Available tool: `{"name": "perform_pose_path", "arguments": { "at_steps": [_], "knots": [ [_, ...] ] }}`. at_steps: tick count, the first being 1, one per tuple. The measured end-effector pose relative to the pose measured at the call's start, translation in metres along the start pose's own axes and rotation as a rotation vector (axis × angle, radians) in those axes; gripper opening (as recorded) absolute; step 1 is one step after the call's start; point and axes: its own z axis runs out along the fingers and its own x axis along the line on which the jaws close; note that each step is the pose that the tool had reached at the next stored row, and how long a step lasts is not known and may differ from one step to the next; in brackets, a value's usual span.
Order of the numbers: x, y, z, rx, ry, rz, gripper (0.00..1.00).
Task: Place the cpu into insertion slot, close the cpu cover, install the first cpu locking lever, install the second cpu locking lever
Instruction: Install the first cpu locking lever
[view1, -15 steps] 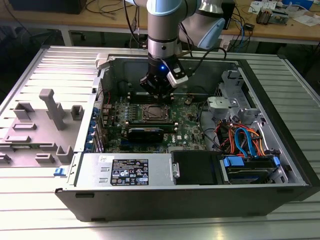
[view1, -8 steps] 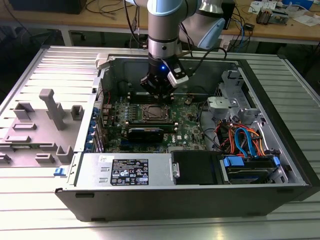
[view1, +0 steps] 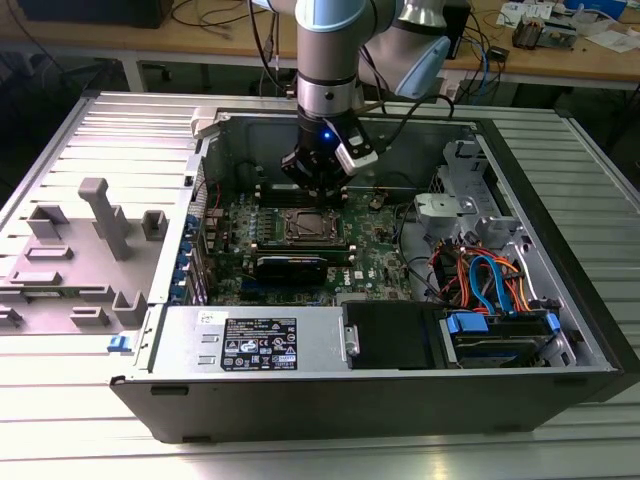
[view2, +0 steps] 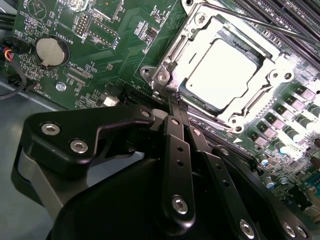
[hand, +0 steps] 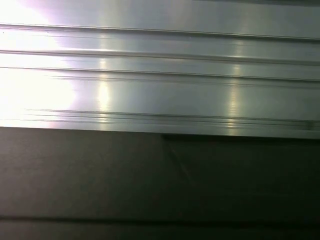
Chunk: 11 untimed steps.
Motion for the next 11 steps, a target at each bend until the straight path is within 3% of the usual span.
{"name": "perform_pose_path", "arguments": {
  "at_steps": [11],
  "knots": [
    [-0.0012, -0.0026, 0.0007, 0.0002, 0.0002, 0.000, 0.11]
  ]
}}
